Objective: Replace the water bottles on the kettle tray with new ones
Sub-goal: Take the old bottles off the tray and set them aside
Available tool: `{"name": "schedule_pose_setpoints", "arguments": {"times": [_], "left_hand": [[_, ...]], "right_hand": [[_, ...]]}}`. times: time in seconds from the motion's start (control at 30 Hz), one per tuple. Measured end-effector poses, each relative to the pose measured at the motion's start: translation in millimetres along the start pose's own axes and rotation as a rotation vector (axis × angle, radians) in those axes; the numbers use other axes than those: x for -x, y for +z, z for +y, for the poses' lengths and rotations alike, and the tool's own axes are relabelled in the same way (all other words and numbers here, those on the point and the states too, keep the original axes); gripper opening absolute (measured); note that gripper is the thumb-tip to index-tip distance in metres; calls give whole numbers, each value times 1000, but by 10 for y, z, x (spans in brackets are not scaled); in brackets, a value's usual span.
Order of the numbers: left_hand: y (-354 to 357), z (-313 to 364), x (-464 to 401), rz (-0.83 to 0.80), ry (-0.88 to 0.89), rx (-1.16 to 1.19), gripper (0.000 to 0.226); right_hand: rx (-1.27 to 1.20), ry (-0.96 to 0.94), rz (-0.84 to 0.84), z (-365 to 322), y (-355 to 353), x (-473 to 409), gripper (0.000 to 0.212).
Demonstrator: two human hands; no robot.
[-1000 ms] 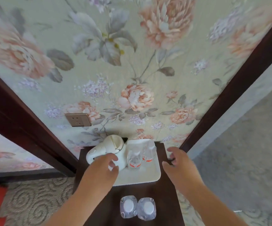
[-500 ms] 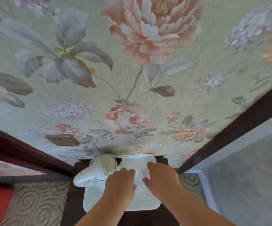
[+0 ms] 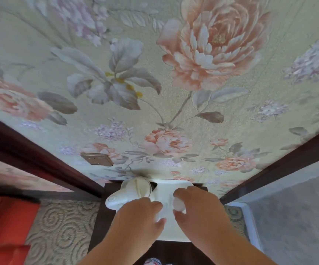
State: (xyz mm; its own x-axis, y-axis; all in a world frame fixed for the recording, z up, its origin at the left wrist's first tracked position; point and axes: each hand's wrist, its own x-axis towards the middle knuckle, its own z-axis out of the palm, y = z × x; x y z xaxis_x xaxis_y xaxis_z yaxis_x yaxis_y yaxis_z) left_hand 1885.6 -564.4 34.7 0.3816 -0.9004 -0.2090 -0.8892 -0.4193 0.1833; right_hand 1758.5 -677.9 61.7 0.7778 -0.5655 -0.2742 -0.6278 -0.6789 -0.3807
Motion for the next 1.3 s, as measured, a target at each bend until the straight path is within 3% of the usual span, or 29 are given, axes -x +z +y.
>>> {"name": "schedule_pose_setpoints", "arguments": {"times": [0.1, 0.23, 0.4, 0.53, 0.63, 0.77, 0.83, 0.97, 1.13, 1.3], "left_hand": [[-572, -201, 489, 87, 14, 48, 53], [-834, -713, 1011, 137, 117, 141, 30], [-489, -1286, 1310, -69, 62, 49, 30], [105, -1628, 1489, 54, 9, 200, 16], [482, -1839, 1505, 55, 31, 198, 8], [873, -2022, 1550, -88, -19, 173, 32], [1022, -2099, 1535, -113, -24, 169, 34], [1155, -2157, 1565, -56, 29, 206, 20], [1146, -2186, 1528, -124, 38, 204, 38], [1172, -2266, 1497, -95, -26, 265, 59]], "right_hand": [[-66, -76, -11, -440, -305, 283, 27], [-197, -108, -42, -1044, -276, 431, 36], [-255, -12, -96, -1549, 515, 375, 30], [-228, 78, -165, -1781, 1302, 275, 26], [-198, 186, -175, -1891, 1755, 211, 27], [-212, 302, -143, -1963, 2161, 219, 32], [-213, 339, -112, -1990, 2304, 211, 38], [-253, 403, -42, -1994, 2428, 196, 37], [-319, 418, -40, -2051, 2418, 225, 36], [-327, 407, -64, -2008, 2445, 209, 57]]}}
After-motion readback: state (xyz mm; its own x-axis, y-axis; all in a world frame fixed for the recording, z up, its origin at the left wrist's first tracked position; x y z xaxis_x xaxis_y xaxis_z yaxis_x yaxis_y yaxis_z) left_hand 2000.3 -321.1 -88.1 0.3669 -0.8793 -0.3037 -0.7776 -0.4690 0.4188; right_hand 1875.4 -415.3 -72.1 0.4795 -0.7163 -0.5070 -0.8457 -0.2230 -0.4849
